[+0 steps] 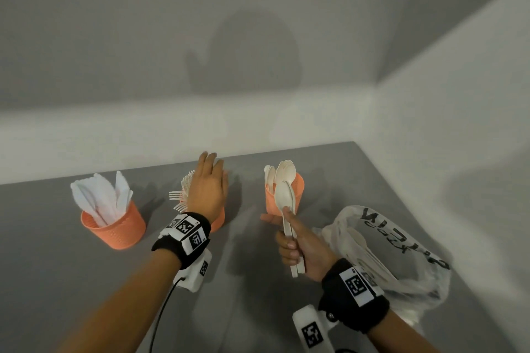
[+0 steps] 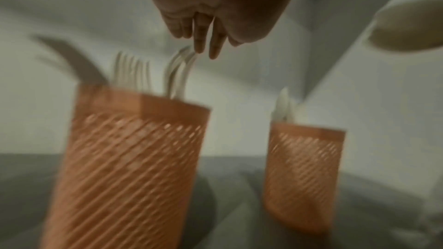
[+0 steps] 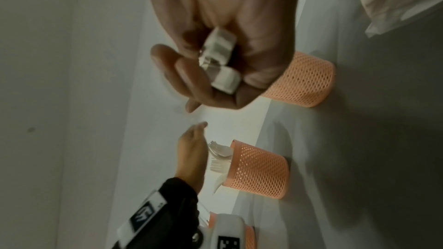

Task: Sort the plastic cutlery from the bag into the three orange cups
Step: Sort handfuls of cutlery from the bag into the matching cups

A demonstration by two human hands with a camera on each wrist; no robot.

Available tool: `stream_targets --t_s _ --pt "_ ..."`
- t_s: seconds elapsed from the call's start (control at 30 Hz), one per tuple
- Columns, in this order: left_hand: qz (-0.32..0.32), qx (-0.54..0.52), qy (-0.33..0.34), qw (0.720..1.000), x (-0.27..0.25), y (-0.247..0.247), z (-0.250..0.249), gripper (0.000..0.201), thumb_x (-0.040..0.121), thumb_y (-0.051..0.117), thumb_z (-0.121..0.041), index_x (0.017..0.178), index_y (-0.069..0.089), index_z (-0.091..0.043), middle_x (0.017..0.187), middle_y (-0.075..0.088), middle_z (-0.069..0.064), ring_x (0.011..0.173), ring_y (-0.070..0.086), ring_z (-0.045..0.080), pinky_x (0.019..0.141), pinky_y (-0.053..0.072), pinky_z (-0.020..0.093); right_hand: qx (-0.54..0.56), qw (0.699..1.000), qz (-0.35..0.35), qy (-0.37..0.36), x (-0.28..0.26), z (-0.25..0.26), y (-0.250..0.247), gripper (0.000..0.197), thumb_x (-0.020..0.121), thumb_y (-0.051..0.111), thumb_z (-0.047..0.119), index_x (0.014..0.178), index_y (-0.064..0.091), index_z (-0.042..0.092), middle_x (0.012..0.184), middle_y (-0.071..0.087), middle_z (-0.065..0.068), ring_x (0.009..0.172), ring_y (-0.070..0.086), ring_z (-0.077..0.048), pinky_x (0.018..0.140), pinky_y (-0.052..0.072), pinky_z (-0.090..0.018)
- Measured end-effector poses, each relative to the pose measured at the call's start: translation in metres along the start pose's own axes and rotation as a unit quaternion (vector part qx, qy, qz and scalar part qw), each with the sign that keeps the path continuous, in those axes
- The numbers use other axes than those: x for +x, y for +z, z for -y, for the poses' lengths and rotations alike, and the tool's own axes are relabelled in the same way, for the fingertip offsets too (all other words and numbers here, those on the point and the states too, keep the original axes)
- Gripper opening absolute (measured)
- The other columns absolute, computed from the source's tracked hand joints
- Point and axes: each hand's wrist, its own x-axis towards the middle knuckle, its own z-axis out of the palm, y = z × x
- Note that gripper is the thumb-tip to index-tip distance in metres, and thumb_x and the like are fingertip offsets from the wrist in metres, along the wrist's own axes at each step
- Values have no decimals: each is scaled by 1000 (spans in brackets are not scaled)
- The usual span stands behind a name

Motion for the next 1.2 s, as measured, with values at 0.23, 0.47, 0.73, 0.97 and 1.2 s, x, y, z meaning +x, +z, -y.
stream_targets --t_s 0.23,0.47,0.73,0.97,1.2 --pt "80 -396 -113 908 -39 -15 -83 15 85 65 -17 96 63 -6 87 63 8 79 61 18 68 58 28 -1 1000 9 2 -5 -1 6 50 93 31 54 114 60 19 41 34 8 32 29 -2 34 28 -15" --pt "113 -459 -161 866 -50 -22 -91 16 84 63 -4 99 58 0 78 60 4 61 59 9 62 53 32 -8 994 105 35 -18 0 9 67 87 20 64 124 53 19 39 37 8 30 33 -3 38 35 -16" --pt "292 -442 -97 843 -63 -34 -90 35 93 51 -4 126 46 -16 82 67 5 59 65 7 55 53 17 -81 979 164 89 -32 -6 6 70 78 25 69 108 62 16 39 32 10 27 26 -3 35 31 -13" --pt "225 -352 -34 908 -37 -35 -95 31 92 40 6 107 54 -18 81 62 9 48 62 4 53 55 18 -246 966 -63 -55 -50 8 -5 21 94 50 35 101 55 16 70 58 -2 56 57 -10 54 51 -21" --pt "5 -225 32 974 35 -48 -107 20 90 42 0 102 56 -6 92 63 15 57 64 22 48 51 13 -352 892 -232 -164 -78 42 -74 17 93 47 7 107 58 8 83 61 -6 71 56 -11 62 46 -8"
